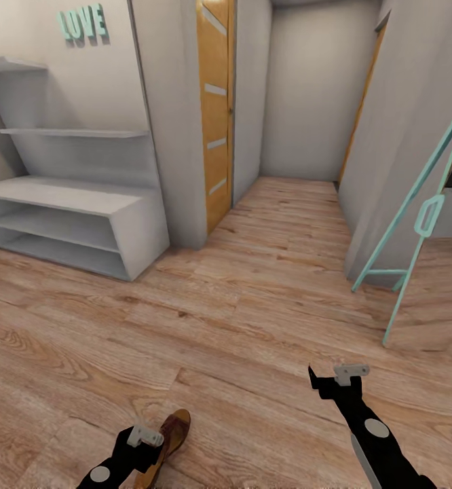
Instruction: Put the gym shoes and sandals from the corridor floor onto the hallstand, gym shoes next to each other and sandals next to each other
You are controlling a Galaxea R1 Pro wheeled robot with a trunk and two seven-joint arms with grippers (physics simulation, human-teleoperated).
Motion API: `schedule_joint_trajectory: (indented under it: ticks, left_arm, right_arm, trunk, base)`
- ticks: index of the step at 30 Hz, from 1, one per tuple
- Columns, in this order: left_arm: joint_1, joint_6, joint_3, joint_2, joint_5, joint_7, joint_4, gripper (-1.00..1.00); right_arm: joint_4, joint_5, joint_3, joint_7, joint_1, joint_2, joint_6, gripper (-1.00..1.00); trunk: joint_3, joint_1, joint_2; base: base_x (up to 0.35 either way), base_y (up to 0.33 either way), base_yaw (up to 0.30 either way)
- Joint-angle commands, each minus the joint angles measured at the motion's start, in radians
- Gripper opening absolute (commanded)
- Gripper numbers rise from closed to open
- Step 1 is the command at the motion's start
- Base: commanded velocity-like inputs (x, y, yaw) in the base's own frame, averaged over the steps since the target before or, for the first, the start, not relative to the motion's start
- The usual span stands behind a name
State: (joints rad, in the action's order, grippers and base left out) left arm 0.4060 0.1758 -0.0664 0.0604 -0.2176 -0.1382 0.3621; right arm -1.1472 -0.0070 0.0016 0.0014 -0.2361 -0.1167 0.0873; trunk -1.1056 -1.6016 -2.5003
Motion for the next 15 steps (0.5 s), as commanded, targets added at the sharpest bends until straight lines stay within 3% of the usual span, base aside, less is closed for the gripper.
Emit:
schedule_joint_trajectory:
  ticks: [1,15]
  left_arm:
    - [0.001,0.004,-0.004,0.001,-0.005,0.002,0.000,1.00]
    - [0.001,0.004,-0.004,-0.001,-0.005,0.002,0.000,1.00]
  right_arm:
    - [-0.002,-0.001,0.000,0.000,0.000,0.000,0.006,1.00]
    - [-0.022,-0.002,0.001,0.000,0.000,-0.001,0.008,1.00]
  trunk:
    - [-0.006,0.000,-0.001]
    - [-0.068,-0.006,-0.004]
  base:
    - [0.000,0.000,0.039]
    - [0.000,0.000,0.019]
